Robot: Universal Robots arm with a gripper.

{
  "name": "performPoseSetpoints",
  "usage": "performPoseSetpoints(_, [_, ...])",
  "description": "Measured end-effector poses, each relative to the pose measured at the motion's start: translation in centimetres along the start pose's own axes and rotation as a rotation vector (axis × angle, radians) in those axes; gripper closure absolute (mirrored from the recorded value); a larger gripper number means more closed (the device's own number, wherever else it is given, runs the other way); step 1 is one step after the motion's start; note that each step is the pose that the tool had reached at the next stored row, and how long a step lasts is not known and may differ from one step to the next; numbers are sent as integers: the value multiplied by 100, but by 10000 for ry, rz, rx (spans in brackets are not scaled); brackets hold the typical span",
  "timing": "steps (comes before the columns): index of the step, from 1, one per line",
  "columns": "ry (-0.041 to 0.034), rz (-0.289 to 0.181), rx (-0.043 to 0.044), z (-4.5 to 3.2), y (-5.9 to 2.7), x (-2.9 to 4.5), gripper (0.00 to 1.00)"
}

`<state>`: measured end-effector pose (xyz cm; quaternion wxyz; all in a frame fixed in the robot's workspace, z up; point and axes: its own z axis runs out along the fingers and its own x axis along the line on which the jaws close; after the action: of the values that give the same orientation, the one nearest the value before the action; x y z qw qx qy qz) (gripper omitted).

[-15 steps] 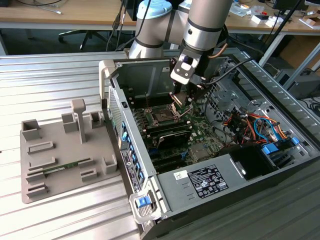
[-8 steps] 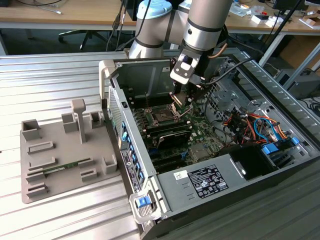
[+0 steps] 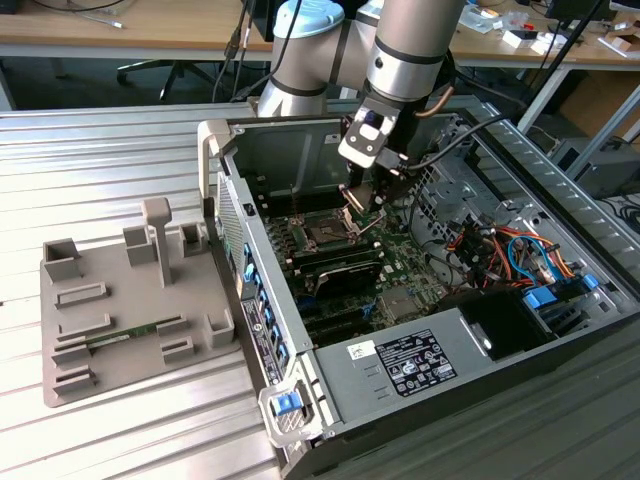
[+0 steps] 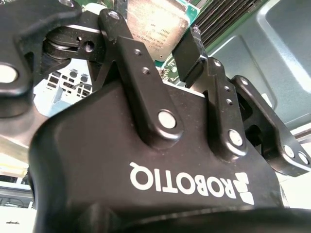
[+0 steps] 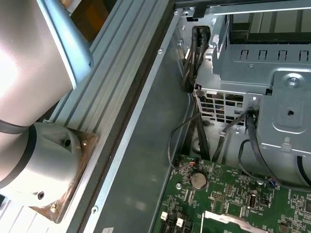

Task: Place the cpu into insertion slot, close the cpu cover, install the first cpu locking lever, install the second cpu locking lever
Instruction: 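Place the cpu into insertion slot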

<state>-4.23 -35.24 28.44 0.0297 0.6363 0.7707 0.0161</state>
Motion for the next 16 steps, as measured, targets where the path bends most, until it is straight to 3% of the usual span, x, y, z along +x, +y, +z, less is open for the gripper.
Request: performPoseSetpoints(16, [-32, 495, 13, 8, -1, 0, 46])
